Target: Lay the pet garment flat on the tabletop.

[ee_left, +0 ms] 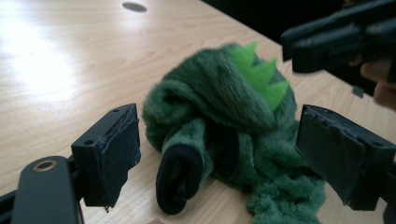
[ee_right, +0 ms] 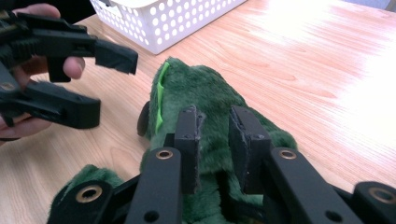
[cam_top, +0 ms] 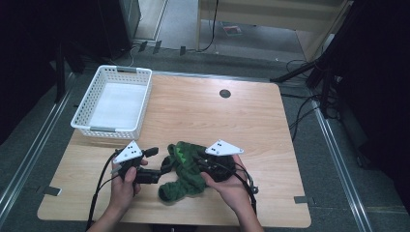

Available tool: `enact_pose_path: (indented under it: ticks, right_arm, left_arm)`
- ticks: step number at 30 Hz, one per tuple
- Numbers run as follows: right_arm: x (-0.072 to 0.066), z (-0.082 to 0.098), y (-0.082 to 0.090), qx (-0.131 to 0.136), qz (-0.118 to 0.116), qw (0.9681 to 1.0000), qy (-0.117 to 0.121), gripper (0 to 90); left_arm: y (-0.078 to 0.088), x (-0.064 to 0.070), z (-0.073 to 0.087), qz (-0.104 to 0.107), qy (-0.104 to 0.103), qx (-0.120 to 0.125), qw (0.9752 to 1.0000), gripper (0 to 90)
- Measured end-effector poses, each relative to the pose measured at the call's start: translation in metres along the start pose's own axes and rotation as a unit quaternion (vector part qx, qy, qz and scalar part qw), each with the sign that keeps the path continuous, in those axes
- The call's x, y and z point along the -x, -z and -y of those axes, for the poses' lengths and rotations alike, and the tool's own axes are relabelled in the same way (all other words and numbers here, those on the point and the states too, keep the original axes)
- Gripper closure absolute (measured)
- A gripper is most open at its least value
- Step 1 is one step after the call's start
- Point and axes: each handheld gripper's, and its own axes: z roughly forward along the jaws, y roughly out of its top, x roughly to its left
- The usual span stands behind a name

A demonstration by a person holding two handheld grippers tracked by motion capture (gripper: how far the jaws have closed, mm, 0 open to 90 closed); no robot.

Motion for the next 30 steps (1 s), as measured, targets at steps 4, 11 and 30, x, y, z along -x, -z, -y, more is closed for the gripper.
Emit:
enact_pose_path:
  ticks: [4,11,30]
  right_arm:
    - [0.000,-0.002,0.003,0.009,-0.036,0.9991,0.020,45.1]
    - [-0.001,0.005,-0.025,-0.059,-0.006,0.9960,0.067,54.4]
    - [0.031,-0.024,0.038,0.131,-0.011,0.9907,-0.037,87.1]
  left_arm:
    - [-0.005,-0.004,0.002,-0.009,0.010,-0.016,0.9998,14.2]
    - [-0.017,-0.007,0.006,-0.014,0.018,-0.042,0.9988,15.2]
    - [-0.015,-0.003,0.000,0.137,-0.073,-0.141,0.9778,82.9]
